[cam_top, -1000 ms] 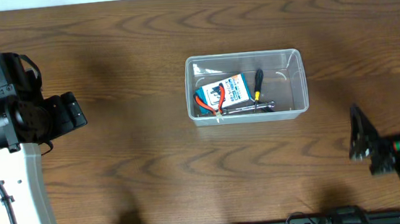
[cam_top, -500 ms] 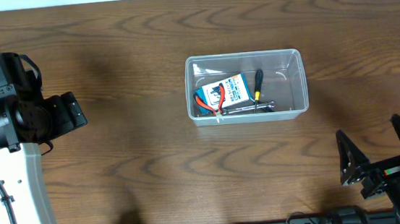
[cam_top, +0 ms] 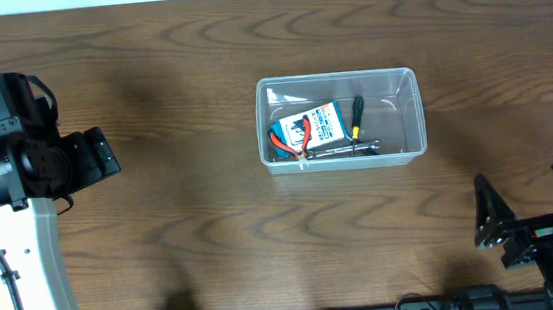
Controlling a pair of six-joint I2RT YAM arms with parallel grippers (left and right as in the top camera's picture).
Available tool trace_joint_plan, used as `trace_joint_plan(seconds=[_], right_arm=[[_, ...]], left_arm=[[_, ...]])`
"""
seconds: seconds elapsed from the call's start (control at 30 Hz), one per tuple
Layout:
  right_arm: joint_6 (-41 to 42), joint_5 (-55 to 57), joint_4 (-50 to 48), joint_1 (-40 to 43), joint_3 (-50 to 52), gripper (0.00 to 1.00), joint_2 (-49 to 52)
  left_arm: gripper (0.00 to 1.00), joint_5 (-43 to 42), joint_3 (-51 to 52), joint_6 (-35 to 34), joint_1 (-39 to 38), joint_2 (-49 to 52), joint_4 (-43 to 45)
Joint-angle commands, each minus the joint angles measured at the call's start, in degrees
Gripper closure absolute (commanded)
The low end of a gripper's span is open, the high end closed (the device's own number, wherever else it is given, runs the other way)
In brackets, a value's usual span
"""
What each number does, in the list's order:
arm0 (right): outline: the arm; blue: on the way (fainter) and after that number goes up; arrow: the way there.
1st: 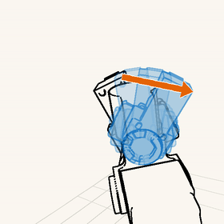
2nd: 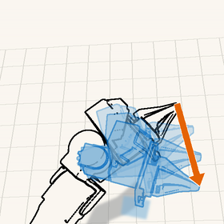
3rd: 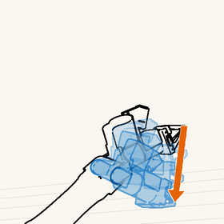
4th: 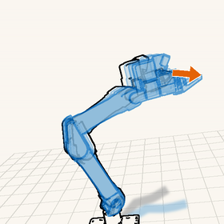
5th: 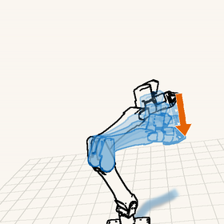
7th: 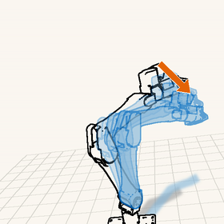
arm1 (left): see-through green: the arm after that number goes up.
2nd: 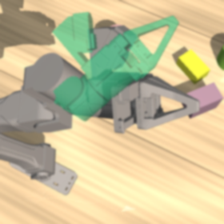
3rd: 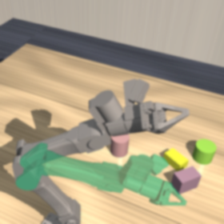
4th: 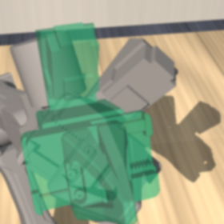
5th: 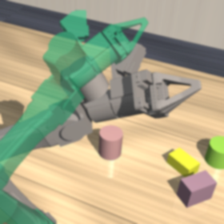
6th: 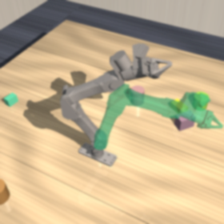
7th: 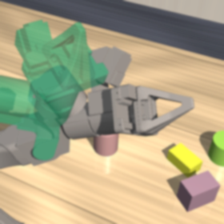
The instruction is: Pack container
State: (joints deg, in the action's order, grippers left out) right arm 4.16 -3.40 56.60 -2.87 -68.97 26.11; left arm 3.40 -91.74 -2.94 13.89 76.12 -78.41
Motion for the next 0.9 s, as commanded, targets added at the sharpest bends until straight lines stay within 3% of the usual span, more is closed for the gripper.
trace_joint_plan(seconds=[0.0,0.33,0.53,0.87], right_arm=[[0.9,3.02,-3.76,1.95,6.71,0.01,-4.63],[0.87,3.04,-28.55,4.04,33.03,0.01,-18.43],[-4.66,3.19,-45.24,3.98,47.69,0.01,-22.93],[-4.68,3.19,-61.9,3.54,59.52,0.01,-25.81]], left_arm=[[0.02,0.09,-0.59,0.31,0.31,-0.13,-0.22],[0.02,0.09,-0.59,0.33,0.31,-0.13,-0.22],[0.02,0.09,-0.59,0.33,0.31,-0.13,-0.2],[0.02,0.09,-0.59,0.33,0.31,-0.13,-0.2]])
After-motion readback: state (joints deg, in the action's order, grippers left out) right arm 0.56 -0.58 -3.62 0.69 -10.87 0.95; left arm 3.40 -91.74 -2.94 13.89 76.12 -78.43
